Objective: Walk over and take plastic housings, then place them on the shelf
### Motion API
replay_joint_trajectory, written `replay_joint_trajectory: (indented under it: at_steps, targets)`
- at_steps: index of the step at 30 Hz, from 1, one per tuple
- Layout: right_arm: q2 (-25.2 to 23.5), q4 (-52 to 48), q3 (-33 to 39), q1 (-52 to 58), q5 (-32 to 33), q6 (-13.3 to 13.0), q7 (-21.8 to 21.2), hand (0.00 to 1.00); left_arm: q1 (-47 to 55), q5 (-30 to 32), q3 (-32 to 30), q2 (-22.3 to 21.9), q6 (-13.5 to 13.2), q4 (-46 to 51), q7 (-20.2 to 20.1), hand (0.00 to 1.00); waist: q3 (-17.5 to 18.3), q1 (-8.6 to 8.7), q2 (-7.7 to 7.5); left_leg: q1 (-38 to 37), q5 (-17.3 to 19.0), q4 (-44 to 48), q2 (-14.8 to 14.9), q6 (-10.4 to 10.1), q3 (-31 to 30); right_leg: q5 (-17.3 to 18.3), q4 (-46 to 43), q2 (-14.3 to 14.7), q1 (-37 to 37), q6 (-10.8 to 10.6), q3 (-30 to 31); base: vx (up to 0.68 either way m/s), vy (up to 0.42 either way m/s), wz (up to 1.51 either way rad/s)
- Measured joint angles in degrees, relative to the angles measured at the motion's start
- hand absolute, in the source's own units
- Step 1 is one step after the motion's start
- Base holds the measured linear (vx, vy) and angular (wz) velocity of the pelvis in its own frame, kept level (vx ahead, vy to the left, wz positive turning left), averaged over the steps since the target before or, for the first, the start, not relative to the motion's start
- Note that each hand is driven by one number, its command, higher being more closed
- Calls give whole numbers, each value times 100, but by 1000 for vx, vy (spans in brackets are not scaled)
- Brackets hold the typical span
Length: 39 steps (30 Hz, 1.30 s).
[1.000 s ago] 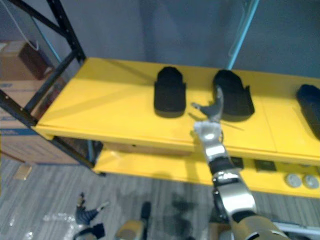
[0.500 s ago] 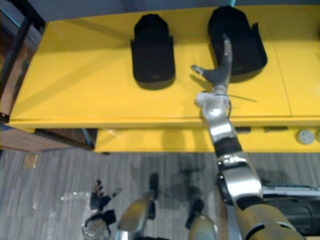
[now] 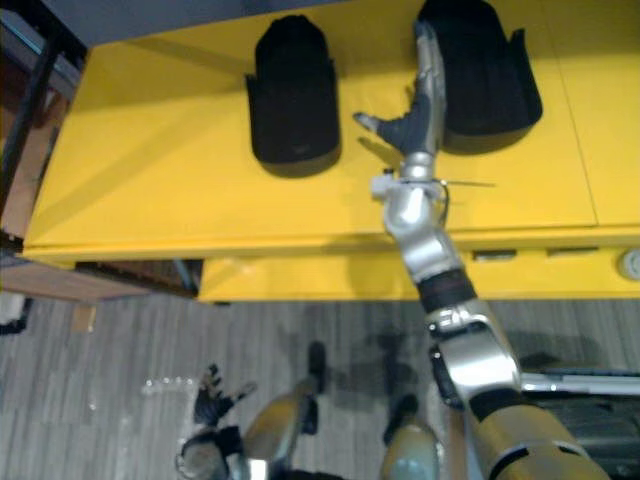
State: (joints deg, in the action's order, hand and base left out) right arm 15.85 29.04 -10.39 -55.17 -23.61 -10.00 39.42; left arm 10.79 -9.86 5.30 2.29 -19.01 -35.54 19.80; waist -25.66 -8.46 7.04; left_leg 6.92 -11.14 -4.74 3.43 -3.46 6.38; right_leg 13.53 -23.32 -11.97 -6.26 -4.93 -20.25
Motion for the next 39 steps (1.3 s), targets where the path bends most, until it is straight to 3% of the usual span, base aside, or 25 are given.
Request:
replay_joint_trajectory:
  at_steps: [6,12,20,27,39]
  targets:
    - [-32,-539,-225,-33,-112,-19,-34,0,0,-63,3,10,-60,-76,-9,0,-1,41,-1,-97,44,-1,3,-7,41,-3,68,16,101,-4,29,16,-4,-3]
    - [-289,-620,-525,-7,913,121,-964,0,1,-65,65,97,-86,-123,-38,0,0,121,-2,-123,59,-1,11,-23,54,-17,127,32,152,-21,33,0,0,0]
    - [-546,-552,-615,166,2153,342,-1823,0,62,-110,68,188,-52,-180,-81,0,-1,123,-6,-195,97,-3,21,-29,95,-30,207,55,241,-37,63,11,-3,-2]
    - [-760,-280,-609,355,2288,666,-2130,0,60,-151,63,195,-43,-280,-80,0,-3,124,-9,-202,100,-3,53,-34,191,-58,236,89,221,-38,127,4,-5,-5]
    - [-827,-178,-667,577,2512,828,-2699,0,63,-152,78,228,19,-391,-78,0,-2,139,-43,-216,103,-5,66,-38,214,-61,234,96,220,-38,144,0,0,0]
